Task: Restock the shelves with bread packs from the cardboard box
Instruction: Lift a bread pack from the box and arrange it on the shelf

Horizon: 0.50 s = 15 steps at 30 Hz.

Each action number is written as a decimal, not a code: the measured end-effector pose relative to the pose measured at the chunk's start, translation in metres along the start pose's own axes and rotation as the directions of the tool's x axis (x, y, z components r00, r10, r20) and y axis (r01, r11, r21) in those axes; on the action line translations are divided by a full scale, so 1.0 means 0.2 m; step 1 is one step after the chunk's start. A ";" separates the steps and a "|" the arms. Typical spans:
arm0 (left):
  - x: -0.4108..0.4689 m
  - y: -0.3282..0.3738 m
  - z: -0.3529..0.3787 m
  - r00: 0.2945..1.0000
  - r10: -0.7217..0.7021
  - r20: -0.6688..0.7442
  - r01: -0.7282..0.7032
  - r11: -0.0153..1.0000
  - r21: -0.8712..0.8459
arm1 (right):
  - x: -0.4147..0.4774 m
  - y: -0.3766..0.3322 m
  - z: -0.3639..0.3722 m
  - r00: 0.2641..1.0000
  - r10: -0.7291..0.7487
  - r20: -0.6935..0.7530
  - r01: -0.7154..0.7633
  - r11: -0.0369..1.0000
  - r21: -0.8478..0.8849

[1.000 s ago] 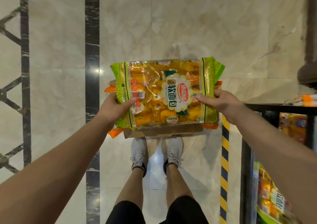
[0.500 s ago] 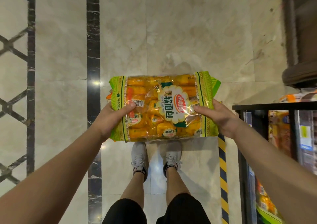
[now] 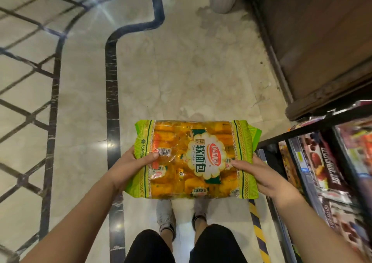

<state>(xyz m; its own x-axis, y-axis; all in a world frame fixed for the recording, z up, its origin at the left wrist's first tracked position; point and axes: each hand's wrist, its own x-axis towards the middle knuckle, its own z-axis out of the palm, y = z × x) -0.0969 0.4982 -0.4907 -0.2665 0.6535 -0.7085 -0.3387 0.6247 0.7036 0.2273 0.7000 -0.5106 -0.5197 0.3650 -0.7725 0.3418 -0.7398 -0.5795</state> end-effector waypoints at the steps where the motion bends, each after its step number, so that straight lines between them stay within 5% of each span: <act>1: -0.04 0.04 0.02 1.000 0.014 0.020 -0.014 1.000 -0.007 | -0.07 0.00 0.00 1.000 -0.021 -0.003 0.021 0.999 0.025; 11: -0.27 0.35 0.21 0.970 0.122 0.211 -0.161 0.971 0.178 | -0.67 0.01 0.10 0.970 -0.241 -0.037 0.239 0.970 -0.039; 15: -0.29 0.40 0.27 0.941 0.167 0.295 -0.242 0.939 0.243 | -0.88 0.14 0.19 0.923 -0.328 -0.202 0.330 0.944 -0.023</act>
<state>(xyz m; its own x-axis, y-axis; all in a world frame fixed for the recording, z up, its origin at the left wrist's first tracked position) -0.0588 0.5334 -0.3913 -0.0411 0.8450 -0.5332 -0.0342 0.5321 0.8460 0.2992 0.5947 -0.3804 -0.4334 0.6936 -0.5755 0.1690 -0.5647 -0.8078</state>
